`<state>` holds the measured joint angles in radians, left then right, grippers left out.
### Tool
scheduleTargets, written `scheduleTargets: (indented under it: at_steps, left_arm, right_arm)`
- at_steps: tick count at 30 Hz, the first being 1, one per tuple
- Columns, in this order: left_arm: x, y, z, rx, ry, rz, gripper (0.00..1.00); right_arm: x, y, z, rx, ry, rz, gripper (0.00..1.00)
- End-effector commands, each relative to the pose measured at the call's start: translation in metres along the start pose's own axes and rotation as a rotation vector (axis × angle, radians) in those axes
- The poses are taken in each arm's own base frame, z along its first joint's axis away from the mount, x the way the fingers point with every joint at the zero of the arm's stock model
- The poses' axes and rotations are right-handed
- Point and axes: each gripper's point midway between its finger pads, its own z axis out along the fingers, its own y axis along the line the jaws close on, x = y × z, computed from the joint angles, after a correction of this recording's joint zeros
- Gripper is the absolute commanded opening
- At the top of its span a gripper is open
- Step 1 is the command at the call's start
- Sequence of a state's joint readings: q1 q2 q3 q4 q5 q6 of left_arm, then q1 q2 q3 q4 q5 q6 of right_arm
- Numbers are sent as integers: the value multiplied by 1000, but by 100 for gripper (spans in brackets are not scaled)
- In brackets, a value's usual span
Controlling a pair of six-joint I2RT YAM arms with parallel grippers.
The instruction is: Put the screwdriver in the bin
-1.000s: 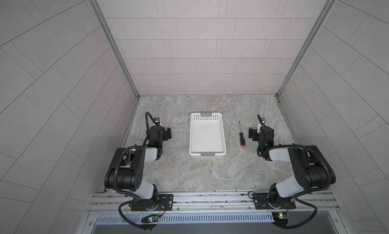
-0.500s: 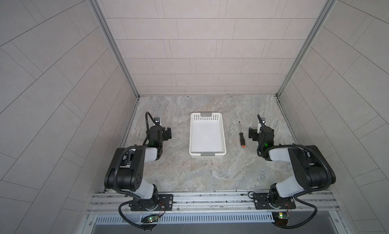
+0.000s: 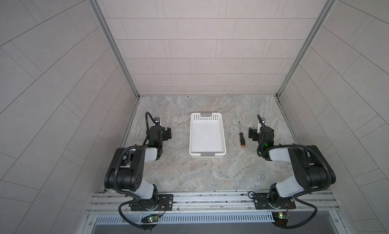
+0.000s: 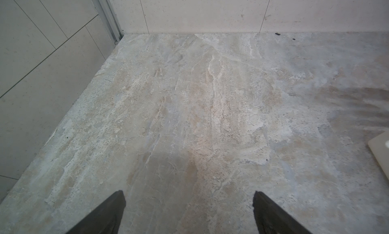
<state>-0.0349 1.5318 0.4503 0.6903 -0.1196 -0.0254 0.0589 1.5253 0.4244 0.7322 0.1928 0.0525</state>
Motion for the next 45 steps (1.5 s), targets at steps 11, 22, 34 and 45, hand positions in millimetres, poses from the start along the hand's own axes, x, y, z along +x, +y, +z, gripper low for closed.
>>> scheduleTargets:
  at_steps: [11, 22, 34, 45]
  left_arm:
    - [-9, 0, 1, 0, -23, -1, 100]
    - [-37, 33, -26, -176, 33, -105, 100]
    - [-122, -2, -99, 120, -96, -321, 100]
    - [-145, -28, -156, 184, 17, -493, 100]
  right_arm:
    - [-7, -2, -1, -5, -13, -2, 100]
    - [-23, -19, -22, 82, -25, 33, 100]
    - [-120, -12, -93, 45, 5, 255, 100]
    - [-121, 63, -128, -157, 217, 27, 100]
